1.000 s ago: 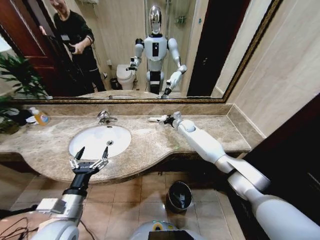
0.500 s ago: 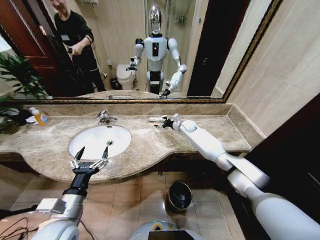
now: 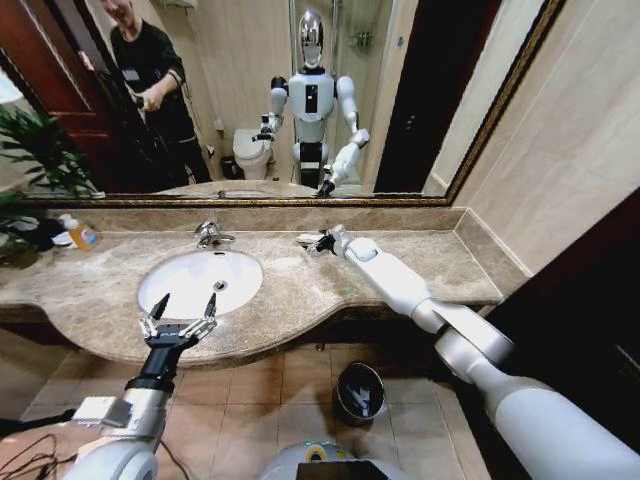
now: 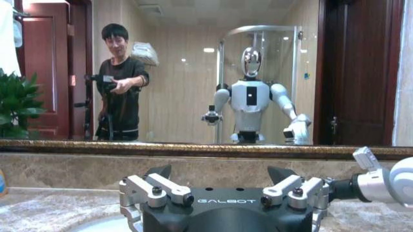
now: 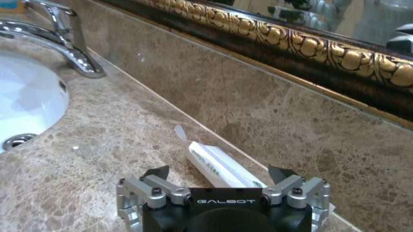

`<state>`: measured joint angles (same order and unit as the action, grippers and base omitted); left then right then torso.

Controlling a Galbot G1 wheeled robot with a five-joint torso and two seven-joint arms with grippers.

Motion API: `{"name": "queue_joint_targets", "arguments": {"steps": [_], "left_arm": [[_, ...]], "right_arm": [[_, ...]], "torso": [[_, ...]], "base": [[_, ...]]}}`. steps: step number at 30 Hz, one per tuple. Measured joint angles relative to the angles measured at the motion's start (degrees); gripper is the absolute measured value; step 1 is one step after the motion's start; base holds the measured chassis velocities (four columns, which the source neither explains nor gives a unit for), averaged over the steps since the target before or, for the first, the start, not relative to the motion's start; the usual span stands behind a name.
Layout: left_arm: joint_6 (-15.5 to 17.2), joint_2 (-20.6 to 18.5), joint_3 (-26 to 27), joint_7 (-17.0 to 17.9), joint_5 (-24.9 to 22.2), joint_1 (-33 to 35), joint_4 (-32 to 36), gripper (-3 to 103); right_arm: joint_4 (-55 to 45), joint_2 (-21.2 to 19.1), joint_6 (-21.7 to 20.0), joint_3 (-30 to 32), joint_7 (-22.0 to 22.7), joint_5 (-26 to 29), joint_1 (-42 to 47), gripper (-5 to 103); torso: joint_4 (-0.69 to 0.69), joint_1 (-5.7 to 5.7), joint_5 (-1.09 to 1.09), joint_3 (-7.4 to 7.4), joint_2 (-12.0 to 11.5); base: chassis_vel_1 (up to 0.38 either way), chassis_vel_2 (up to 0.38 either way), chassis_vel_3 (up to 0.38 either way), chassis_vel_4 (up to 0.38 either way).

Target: Pick up the trash from the sink and place it in the trash bin.

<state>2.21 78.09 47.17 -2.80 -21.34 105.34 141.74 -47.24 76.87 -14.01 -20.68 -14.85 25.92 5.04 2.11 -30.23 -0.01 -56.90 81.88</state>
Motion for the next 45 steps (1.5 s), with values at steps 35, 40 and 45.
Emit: {"name": "queue_joint_targets", "arguments": {"steps": [35,40,45], "left_arm": [[0.0,0.0,0.0,0.0,0.0,0.0,0.0,100],[0.0,0.0,0.0,0.0,0.0,0.0,0.0,100],[0.0,0.0,0.0,0.0,0.0,0.0,0.0,100]], "right_arm": [[1.0,1.9,-2.0,-0.4,7.5,2.5,1.0,9],[2.0,2.7,-1.2,0.5,8.1,1.8,2.0,1],[-2.8,0.5,-3.0,0.2,11.2,4.1,3.0,0]], "torso": [[0.00,0.00,0.01,0.00,0.0],[0.00,0.01,0.01,0.01,0.0],[0.00,0.00,0.01,0.00,0.0]], "base": [[0.000,0.000,0.000,0.000],[0.000,0.000,0.000,0.000],[0.000,0.000,0.000,0.000]]}}
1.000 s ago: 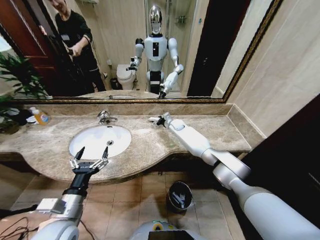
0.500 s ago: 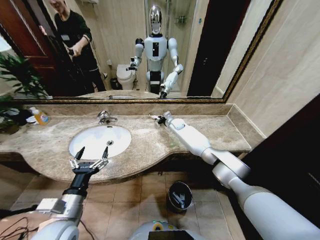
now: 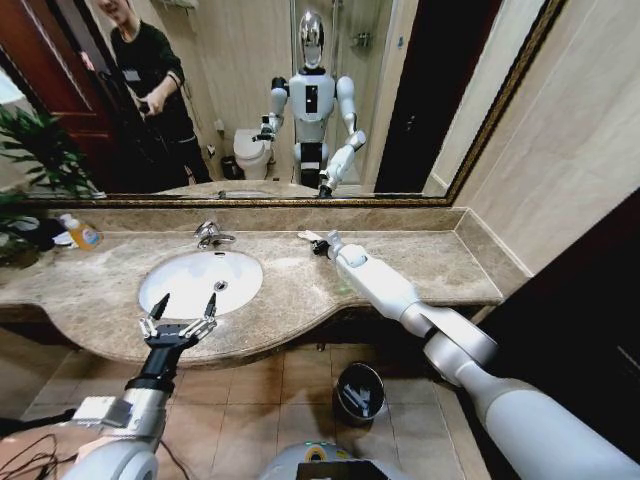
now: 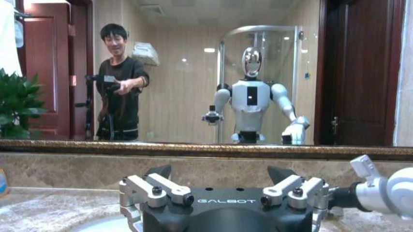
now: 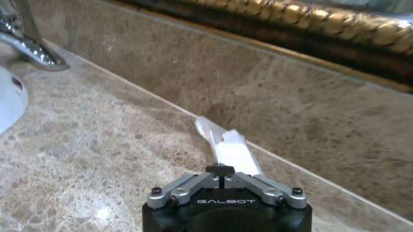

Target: Pick up the trash from the sink and place it in the trash bin.

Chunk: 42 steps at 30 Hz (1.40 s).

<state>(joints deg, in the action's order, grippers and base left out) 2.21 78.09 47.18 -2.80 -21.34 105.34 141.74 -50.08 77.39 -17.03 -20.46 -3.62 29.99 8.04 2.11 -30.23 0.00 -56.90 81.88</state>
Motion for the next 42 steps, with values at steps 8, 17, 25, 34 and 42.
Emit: {"name": "queue_joint_targets", "arguments": {"steps": [8,17,25,34,42], "left_arm": [[0.0,0.0,0.0,0.0,0.0,0.0,0.0,100],[0.0,0.0,0.0,0.0,0.0,0.0,0.0,100],[0.0,0.0,0.0,0.0,0.0,0.0,0.0,100],[0.0,0.0,0.0,0.0,0.0,0.0,0.0,100],[0.0,0.0,0.0,0.0,0.0,0.0,0.0,100]], "right_arm": [[-16.4,-8.6,-3.7,-0.6,3.4,6.3,2.0,0],[-40.0,-20.5,-10.7,4.8,7.5,16.9,6.6,0],[-60.8,-41.0,-9.8,18.4,-4.3,23.8,24.3,0],[-71.4,-43.8,-5.9,39.9,-14.7,25.3,51.4,0],[-66.4,-32.1,-1.3,48.1,-28.3,12.3,70.8,0]], "torso": [[-0.01,0.00,0.01,0.00,0.0],[0.02,0.00,0.01,0.00,0.0],[-0.09,0.01,0.03,0.01,0.0],[0.01,0.00,0.01,0.01,0.0],[-0.01,0.01,0.01,0.00,0.0]], "base": [[0.000,0.000,0.000,0.000],[0.000,0.000,0.000,0.000],[0.000,0.000,0.000,0.000],[0.000,0.000,0.000,0.000],[0.000,0.000,0.000,0.000]]}}
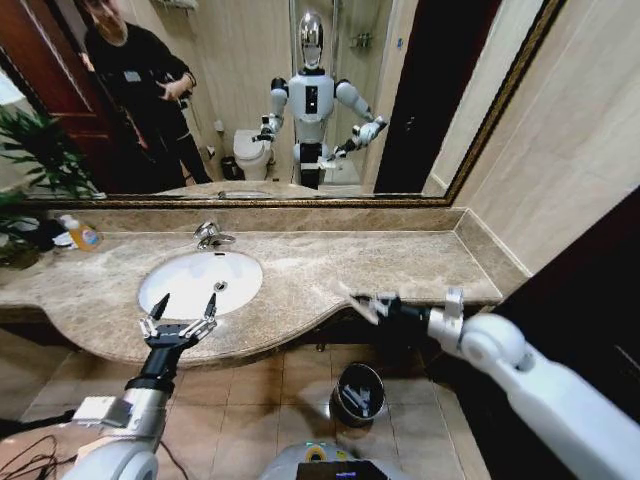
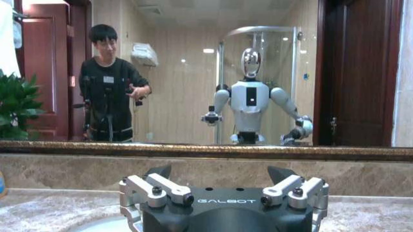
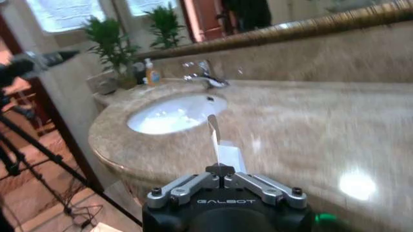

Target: Pick up the trash from the sink and place it in the trash bin.

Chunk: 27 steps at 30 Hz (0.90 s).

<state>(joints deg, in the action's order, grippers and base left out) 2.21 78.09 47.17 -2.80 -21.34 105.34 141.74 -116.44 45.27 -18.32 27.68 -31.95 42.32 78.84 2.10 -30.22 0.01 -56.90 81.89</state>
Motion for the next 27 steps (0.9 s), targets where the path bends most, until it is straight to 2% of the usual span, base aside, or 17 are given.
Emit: {"name": "queue_joint_targets", "arguments": {"steps": [2,6,8,12,14,15,18,19,20,22,23,25,27], "left_arm": [[0.0,0.0,0.0,0.0,0.0,0.0,0.0,100],[0.0,0.0,0.0,0.0,0.0,0.0,0.0,100],[0.0,0.0,0.0,0.0,0.0,0.0,0.0,100],[0.0,0.0,0.0,0.0,0.0,0.0,0.0,100],[0.0,0.0,0.0,0.0,0.0,0.0,0.0,100],[0.0,0.0,0.0,0.0,0.0,0.0,0.0,100],[0.0,0.0,0.0,0.0,0.0,0.0,0.0,100],[0.0,0.0,0.0,0.0,0.0,0.0,0.0,100],[0.0,0.0,0.0,0.0,0.0,0.0,0.0,100],[0.0,0.0,0.0,0.0,0.0,0.0,0.0,100],[0.0,0.0,0.0,0.0,0.0,0.0,0.0,100],[0.0,0.0,0.0,0.0,0.0,0.0,0.0,100],[0.0,0.0,0.0,0.0,0.0,0.0,0.0,100]], "right_arm": [[0.8,1.3,0.9,0.2,-0.3,-1.2,1.3,0],[4.1,5.8,3.3,2.1,-4.5,-4.7,6.3,0],[4.6,6.3,3.4,2.3,-4.8,-5.0,6.6,0],[10.8,9.8,4.4,2.0,-4.0,-8.6,7.0,0],[16.7,12.5,5.1,0.1,0.9,-12.1,5.2,0],[16.7,12.5,5.1,0.1,0.9,-12.1,5.2,0],[23.7,15.7,6.3,-1.6,6.9,-16.5,2.8,0],[23.7,15.7,6.3,-1.6,6.9,-16.5,2.8,0],[30.0,18.5,8.0,-2.7,11.9,-20.3,0.9,0],[36.9,21.6,10.3,-3.2,16.7,-24.5,-1.2,0],[36.9,21.6,10.3,-3.2,16.7,-24.5,-1.2,0],[42.5,24.7,11.8,-3.3,20.7,-27.1,-3.3,0],[44.9,26.2,12.6,-3.3,22.4,-27.9,-4.5,0]], "torso": [[0.01,0.00,0.00,0.00,0.0],[0.00,0.00,-0.03,0.00,0.0],[0.01,0.00,-0.02,0.00,0.0],[0.00,0.00,-0.02,0.00,0.0],[0.01,0.00,0.00,0.00,0.0],[0.01,0.00,0.00,0.00,0.0],[0.01,-0.01,-0.03,0.00,0.0],[0.01,-0.01,-0.03,0.00,0.0],[0.01,-0.01,0.00,-0.01,0.0],[0.00,-0.01,-0.01,-0.01,0.0],[0.00,-0.01,-0.01,-0.01,0.0],[0.00,-0.01,0.00,-0.01,0.0],[0.01,-0.01,-0.02,0.00,0.0]], "base": [[0.000,0.000,0.000,0.000],[0.000,0.000,0.000,0.000],[0.000,0.000,0.000,0.000],[0.000,0.000,0.000,0.000],[0.000,0.000,0.000,0.000],[0.000,0.000,0.000,0.000],[0.000,0.000,0.000,0.000],[0.000,0.000,0.000,0.000],[0.000,0.000,0.000,0.000],[0.000,0.000,0.000,0.000],[0.000,0.000,0.000,0.000],[0.000,0.000,0.000,0.000],[0.000,0.000,0.000,0.000]]}}
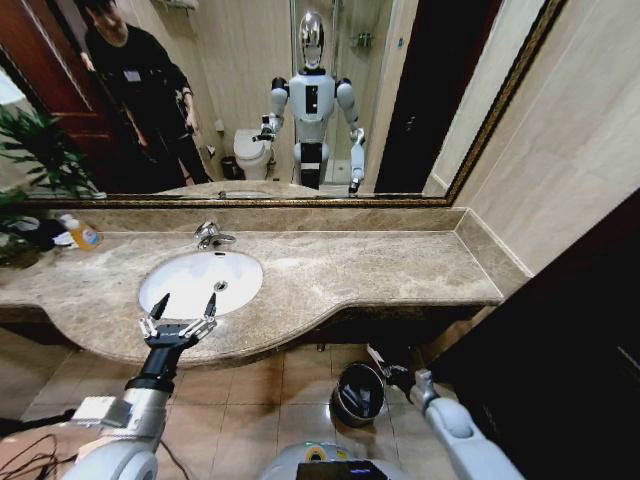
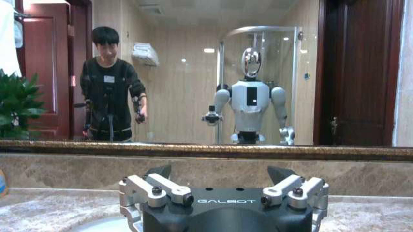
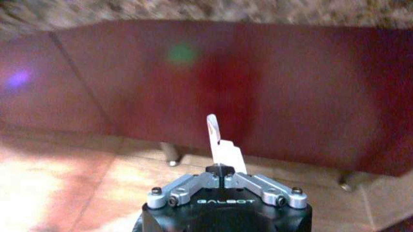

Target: Pick up the trash from the sink and place it in the trash bin.

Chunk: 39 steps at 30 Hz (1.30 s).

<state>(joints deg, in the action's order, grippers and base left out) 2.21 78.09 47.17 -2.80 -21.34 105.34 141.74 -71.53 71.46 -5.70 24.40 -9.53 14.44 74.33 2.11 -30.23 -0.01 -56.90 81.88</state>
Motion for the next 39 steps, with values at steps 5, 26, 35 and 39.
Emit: {"name": "queue_joint_targets", "arguments": {"steps": [5,26,35,39], "left_arm": [[0.0,0.0,0.0,0.0,0.0,0.0,0.0,100],[0.0,0.0,0.0,0.0,0.0,0.0,0.0,100],[0.0,0.0,0.0,0.0,0.0,0.0,0.0,100],[0.0,0.0,0.0,0.0,0.0,0.0,0.0,100]], "right_arm": [[4.6,2.7,1.3,0.4,1.2,-2.2,-2.4,0],[8.0,7.5,5.8,0.0,3.3,-7.6,-1.0,36],[-7.8,3.5,1.3,1.6,6.3,-1.9,8.1,69],[-17.0,0.5,3.2,3.3,7.6,1.6,13.2,80]], "torso": [[0.01,0.00,0.00,0.00,0.0],[0.00,0.00,0.00,0.00,0.0],[0.00,0.00,0.02,0.00,0.0],[0.00,0.01,-0.02,0.01,0.0]], "base": [[0.000,0.000,0.000,0.000],[0.000,0.000,0.000,0.000],[0.000,0.000,0.000,0.000],[0.000,0.000,0.000,0.000]]}}
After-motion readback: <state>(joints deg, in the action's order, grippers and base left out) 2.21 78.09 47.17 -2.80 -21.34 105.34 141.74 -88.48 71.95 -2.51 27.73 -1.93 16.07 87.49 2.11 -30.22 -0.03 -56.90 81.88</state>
